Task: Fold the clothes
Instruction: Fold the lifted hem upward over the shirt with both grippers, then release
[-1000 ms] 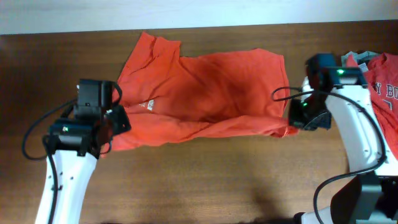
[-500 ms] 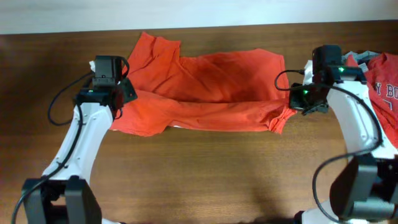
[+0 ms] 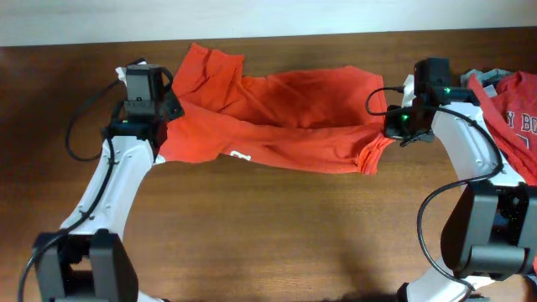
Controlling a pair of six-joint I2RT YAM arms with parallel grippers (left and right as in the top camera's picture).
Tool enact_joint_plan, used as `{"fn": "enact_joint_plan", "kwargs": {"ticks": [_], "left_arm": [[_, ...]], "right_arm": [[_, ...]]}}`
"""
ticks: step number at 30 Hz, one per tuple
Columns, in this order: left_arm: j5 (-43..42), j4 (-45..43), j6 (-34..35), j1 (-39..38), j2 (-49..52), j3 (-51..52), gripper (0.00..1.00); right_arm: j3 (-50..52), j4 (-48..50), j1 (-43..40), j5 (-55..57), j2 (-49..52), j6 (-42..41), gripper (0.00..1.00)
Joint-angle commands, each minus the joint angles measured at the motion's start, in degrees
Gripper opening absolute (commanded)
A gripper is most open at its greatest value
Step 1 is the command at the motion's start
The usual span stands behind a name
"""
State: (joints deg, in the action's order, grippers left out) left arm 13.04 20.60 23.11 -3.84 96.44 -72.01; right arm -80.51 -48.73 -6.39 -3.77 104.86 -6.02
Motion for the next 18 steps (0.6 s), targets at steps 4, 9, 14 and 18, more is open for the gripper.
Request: {"fn": "enact_joint_plan", "kwargs": {"ticks": [4, 9, 14, 18], "left_arm": [[2.05, -1.09, -0.5, -0.07, 5.88, -0.85, 0.3], [2.78, -1.14, -1.95, 0.31, 6.14, -1.6, 0.74], [-1.81, 10.86, -2.47, 1.92, 6.08, -6.4, 0.79], [-7.3, 21.38, -2.51, 2.25, 6.36, -7.15, 0.79]], "right_arm": [[0.22, 0.33, -0.02, -0.07, 0.55, 0.09, 0.26], [-0.26, -1.31, -0.02, -2.14, 0.5, 0.07, 0.99], [-2.4, -8.57, 0.0, -7.02, 0.5, 0.04, 0.99], [-1.22, -14.23, 0.83, -8.28, 0.52, 0.04, 0.96]]}}
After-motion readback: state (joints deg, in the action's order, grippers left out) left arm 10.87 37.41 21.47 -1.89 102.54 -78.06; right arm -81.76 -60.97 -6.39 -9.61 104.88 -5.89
